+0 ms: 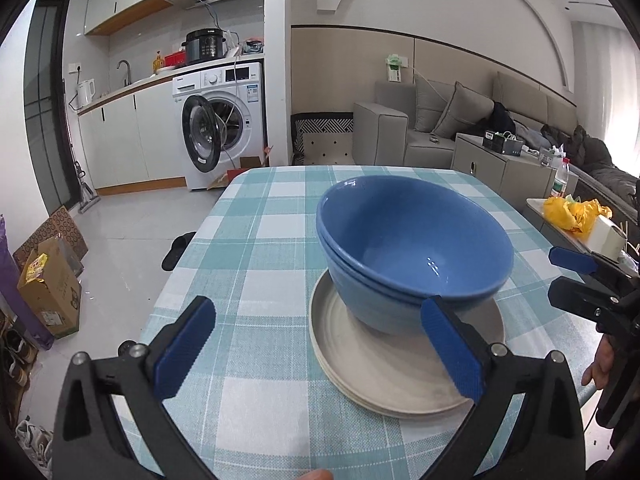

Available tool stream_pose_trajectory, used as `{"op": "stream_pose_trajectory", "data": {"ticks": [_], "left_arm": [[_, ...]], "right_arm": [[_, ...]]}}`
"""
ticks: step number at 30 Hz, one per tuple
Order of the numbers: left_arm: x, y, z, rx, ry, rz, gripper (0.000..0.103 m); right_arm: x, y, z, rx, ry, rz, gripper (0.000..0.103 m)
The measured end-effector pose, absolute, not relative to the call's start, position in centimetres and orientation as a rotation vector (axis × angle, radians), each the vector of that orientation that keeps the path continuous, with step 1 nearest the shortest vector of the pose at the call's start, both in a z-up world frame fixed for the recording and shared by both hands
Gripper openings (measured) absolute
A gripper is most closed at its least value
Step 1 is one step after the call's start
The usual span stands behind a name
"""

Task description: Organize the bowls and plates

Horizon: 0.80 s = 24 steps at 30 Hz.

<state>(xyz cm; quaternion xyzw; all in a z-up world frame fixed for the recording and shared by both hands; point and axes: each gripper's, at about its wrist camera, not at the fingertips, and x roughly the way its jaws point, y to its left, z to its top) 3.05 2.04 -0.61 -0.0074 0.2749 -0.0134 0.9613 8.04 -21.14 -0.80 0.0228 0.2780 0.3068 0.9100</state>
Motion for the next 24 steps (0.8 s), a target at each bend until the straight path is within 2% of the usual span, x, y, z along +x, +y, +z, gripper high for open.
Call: {"op": "stream_pose_trajectory", "data": {"ticks": [24], "left_arm": [[-3.2,2.5,-3.2,-0.041,0.448,0.011,0.103]], "right_arm": [[0.4,-21.1,-2.4,-0.003,0.423,0.631,0.103]]}}
